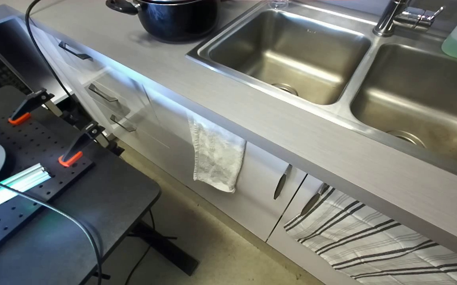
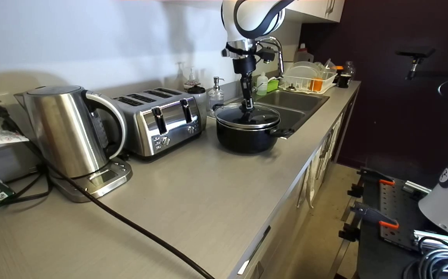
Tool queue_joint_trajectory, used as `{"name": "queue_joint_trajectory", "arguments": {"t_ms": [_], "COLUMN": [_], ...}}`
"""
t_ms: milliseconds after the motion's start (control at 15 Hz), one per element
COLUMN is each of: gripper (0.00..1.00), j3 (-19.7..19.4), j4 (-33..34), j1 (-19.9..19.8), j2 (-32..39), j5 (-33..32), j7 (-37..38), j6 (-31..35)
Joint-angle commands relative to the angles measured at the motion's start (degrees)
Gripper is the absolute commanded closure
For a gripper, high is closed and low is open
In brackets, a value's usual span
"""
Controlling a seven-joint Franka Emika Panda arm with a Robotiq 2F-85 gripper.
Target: Put the glass lid on the black pot.
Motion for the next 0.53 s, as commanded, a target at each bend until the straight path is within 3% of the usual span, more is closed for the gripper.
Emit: {"name": "queue_joint_trajectory", "arguments": {"t_ms": [0,467], "gripper": [0.75,0.75], "j3": [-0.03,0.04], "j4": [1.51,1.68], "j1": [-0.48,-0.55], "j2": [-0.11,0.80], "j5": [1.41,1.30], "j7": [0.01,0.04], "j6": [-1.91,-2.01]}}
